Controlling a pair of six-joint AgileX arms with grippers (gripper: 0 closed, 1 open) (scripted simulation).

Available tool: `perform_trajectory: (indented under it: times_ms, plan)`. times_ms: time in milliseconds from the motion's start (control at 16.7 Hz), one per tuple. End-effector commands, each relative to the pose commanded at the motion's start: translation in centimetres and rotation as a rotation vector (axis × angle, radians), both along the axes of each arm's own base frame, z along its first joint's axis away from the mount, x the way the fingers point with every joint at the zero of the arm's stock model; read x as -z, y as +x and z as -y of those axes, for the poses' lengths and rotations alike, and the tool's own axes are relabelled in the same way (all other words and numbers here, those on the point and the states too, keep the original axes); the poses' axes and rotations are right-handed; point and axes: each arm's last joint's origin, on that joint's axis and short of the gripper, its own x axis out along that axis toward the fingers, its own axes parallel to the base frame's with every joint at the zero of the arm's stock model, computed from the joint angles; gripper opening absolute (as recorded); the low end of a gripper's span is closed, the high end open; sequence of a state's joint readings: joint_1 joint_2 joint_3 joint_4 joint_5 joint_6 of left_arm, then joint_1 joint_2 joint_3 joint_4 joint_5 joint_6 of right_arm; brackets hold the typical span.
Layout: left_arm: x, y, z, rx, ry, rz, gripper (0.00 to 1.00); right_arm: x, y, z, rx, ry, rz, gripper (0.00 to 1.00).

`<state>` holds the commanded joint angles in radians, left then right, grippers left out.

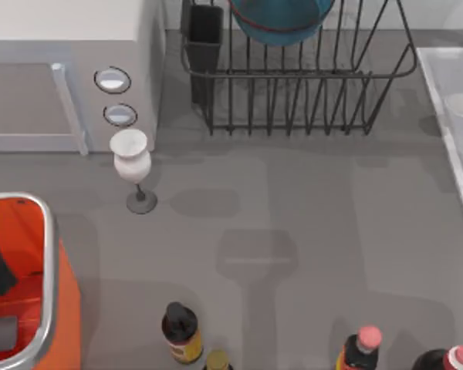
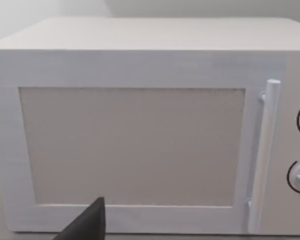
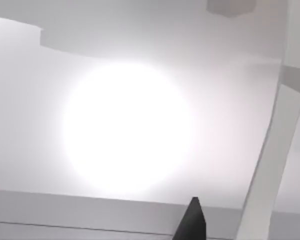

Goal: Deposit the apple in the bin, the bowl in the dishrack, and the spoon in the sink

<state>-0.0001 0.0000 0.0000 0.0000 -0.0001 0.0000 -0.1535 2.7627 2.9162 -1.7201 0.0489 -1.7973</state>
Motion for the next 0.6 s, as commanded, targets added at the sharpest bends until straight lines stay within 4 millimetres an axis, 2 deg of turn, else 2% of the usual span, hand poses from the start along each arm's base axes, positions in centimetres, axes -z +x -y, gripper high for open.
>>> perform_trajectory:
  times_ms: [600]
  plan:
    - [0.0, 0.0, 0.0, 0.0, 0.0, 0.0, 1.0, 3.9, 0.1, -0.2, -0.005, 0.0, 0.005, 0.0]
